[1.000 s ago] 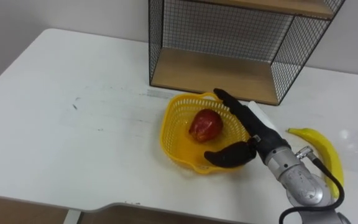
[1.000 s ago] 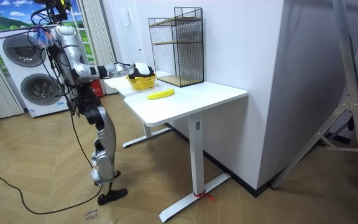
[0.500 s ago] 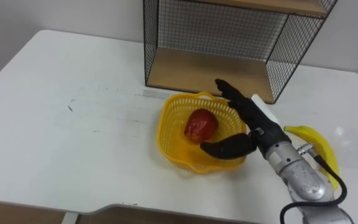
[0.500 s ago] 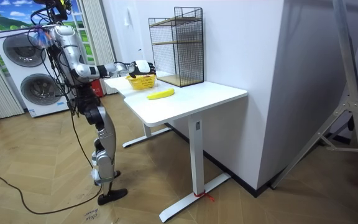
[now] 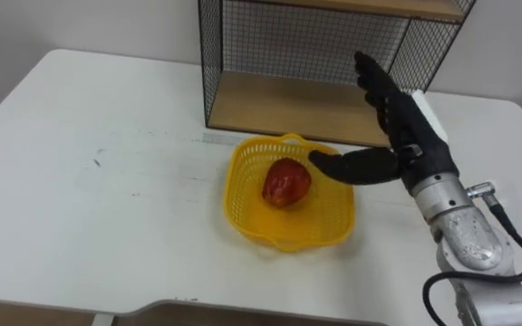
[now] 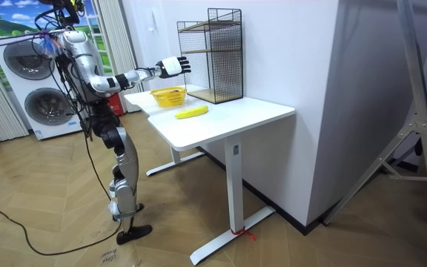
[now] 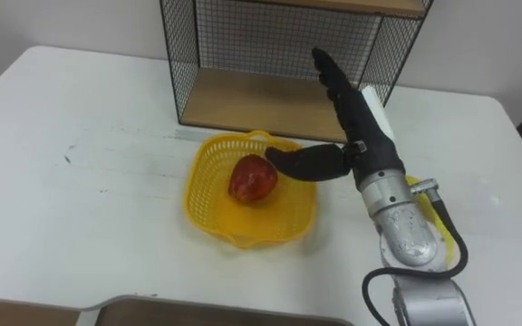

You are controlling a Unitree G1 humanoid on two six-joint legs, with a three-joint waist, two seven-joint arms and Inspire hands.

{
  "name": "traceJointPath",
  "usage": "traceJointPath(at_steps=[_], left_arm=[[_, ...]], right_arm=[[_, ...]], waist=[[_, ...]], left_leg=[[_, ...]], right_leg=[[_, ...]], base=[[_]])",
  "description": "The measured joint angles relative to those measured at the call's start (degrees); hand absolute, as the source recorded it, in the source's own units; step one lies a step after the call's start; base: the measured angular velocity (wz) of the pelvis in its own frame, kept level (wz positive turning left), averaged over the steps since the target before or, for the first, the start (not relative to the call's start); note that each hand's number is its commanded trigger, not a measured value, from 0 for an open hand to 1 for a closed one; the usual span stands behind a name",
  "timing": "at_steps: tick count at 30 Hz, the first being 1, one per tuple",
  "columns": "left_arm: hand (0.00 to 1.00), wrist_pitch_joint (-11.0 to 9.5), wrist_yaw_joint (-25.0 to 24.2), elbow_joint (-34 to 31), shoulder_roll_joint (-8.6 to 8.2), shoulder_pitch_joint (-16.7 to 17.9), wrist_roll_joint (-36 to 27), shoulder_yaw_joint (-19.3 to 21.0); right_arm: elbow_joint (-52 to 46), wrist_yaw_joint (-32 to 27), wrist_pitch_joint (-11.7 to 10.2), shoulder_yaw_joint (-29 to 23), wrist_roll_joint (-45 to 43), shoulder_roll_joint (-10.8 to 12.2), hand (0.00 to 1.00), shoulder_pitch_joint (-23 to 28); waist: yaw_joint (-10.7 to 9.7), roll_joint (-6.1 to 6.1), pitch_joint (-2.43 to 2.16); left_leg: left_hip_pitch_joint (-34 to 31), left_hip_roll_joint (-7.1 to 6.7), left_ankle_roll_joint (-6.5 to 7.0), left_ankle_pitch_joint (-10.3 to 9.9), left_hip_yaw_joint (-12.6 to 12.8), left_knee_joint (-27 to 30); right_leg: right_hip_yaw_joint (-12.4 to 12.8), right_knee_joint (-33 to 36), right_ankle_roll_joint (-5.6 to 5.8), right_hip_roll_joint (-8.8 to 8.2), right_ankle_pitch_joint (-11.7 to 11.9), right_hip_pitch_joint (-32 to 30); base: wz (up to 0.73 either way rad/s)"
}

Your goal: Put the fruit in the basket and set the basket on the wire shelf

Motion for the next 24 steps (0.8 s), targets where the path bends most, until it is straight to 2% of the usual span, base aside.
traceJointPath(at_steps=[6, 9, 14, 17, 20, 24], left_arm=[[0.00, 0.0, 0.1, 0.1, -0.09, 0.8, -0.1, 0.4], [0.00, 0.0, 0.1, 0.0, -0.26, 1.1, -0.1, 2.3], [0.00, 0.1, 0.1, -0.1, -0.19, 1.5, 0.2, 4.6], [0.00, 0.2, 0.1, -0.2, -0.15, 1.9, 0.2, 4.5], [0.00, 0.1, 1.1, -1.1, -0.13, 1.9, 0.1, 4.6], [0.00, 0.5, 2.0, -1.0, -0.10, 2.1, 0.1, 4.6]], right_arm=[[0.0, -3.0, 0.0, -1.2, -0.1, -0.2, 0.00, 0.0], [0.0, -4.9, -0.2, -2.6, -0.5, -0.9, 0.00, 0.1], [0.0, -8.2, -0.3, -5.1, -4.0, -2.5, 0.00, 1.2], [0.4, -9.7, -0.3, -5.7, -4.7, -2.9, 0.00, 2.0], [4.1, -11.6, -0.5, -7.0, -3.3, -3.8, 0.00, 2.0], [8.5, -13.5, -0.4, -8.1, -1.5, -4.8, 0.00, 2.0]], waist=[[-0.1, -0.32, -0.05], [-0.1, -0.41, 0.01], [-0.9, -0.78, -0.26], [-1.2, -0.87, -0.45], [-1.7, -1.16, -0.49], [-1.9, -1.24, -0.34]], left_leg=[[0.5, -0.01, 0.00, 0.0, 0.1, -0.1], [0.8, 0.02, 0.00, 0.0, 0.2, -0.6], [0.9, 0.08, 0.00, 0.0, 1.1, -0.8], [1.0, 0.12, 0.02, 0.0, 1.6, -1.0], [1.3, 0.12, 0.02, 0.0, 1.6, -0.8], [2.4, 0.24, 0.01, 0.0, 2.0, -1.7]], right_leg=[[0.1, 0.0, 0.00, -0.01, 0.0, 0.3], [0.2, 0.0, 0.00, -0.01, 0.0, 0.6], [1.1, 0.0, 0.00, 0.05, 0.0, 0.2], [1.5, 0.0, -0.02, 0.08, 0.0, 0.0], [1.5, 0.0, -0.02, 0.05, 0.0, 0.3], [1.9, 0.0, -0.02, 0.16, 0.0, 0.9]], base=[[0.00], [0.00], [-0.08], [-0.10], [0.00], [-0.06]])
